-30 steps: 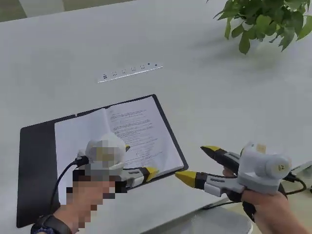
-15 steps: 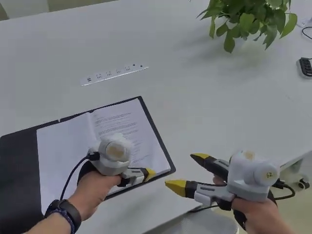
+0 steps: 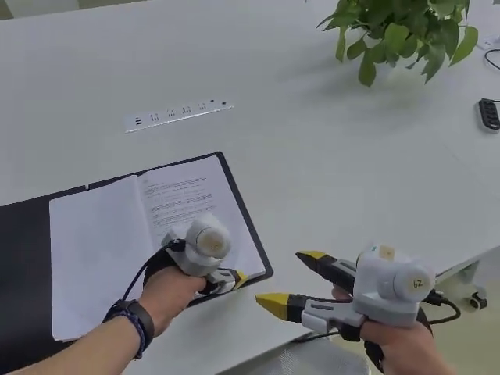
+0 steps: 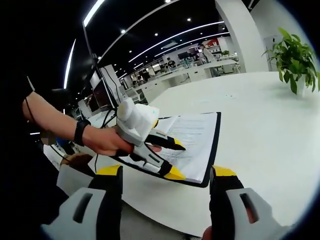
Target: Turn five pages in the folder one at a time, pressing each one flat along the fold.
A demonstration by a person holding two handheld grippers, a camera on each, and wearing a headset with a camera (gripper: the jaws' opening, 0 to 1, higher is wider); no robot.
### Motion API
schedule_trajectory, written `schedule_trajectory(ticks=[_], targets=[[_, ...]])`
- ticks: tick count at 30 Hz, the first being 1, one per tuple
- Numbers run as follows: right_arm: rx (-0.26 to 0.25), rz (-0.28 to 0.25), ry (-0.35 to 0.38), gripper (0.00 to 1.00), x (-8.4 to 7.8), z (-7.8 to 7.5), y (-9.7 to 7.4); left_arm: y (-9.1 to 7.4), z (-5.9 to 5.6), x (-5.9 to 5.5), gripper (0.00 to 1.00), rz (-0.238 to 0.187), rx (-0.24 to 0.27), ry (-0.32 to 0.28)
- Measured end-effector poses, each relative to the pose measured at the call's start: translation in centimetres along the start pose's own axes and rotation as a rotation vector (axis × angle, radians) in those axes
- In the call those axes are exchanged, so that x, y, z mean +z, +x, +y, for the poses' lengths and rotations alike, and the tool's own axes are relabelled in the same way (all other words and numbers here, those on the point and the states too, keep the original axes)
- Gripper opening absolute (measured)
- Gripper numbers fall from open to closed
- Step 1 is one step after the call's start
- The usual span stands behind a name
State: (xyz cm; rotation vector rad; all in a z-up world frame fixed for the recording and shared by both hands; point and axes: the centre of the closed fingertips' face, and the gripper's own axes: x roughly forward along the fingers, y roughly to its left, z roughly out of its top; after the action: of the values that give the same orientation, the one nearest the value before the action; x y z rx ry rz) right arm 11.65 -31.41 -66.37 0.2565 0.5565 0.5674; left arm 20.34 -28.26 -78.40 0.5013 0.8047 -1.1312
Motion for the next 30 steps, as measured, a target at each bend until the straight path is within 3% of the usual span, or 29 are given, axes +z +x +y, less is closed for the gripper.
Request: schedule_trajectory(ticks=[3,14,17,21,23,25,30], targets=[[0.004,0.007,0.005,0.69,-0.1,-0.1,0.3,0.0,0.1,-0.1,0.59,0.001,0.011,0.017],[0.043,0.014,0.004,0.67,0.3,0.3,1.8,-0.2,0.1,0.1,0.60,-0.036,-0.023,-0.046],[0.047,0.011,0.005,0.67,0.4,0.3,1.8,-0.4,-0.2,0.5,0.64,-0.053,-0.048,-0.105],[0.046,0.008,0.017,0.67,0.1,0.2,1.8,0.2,0.1,0.7,0.63,-0.063,-0.005,-0.106],[0.046,0.011,0.022,0.67,0.0,0.1,1.7,0.4,0.3,0.6,0.62,-0.048,0.037,-0.053],[0.048,0.014,0.024,0.67,-0.2,0.1,1.7,0.6,0.0,0.7,0.63,-0.055,0.036,-0.076],[0.047,0.011,0.031,0.66,-0.2,-0.1,1.6,0.2,0.3,1.5,0.66,-0.109,-0.004,-0.224]])
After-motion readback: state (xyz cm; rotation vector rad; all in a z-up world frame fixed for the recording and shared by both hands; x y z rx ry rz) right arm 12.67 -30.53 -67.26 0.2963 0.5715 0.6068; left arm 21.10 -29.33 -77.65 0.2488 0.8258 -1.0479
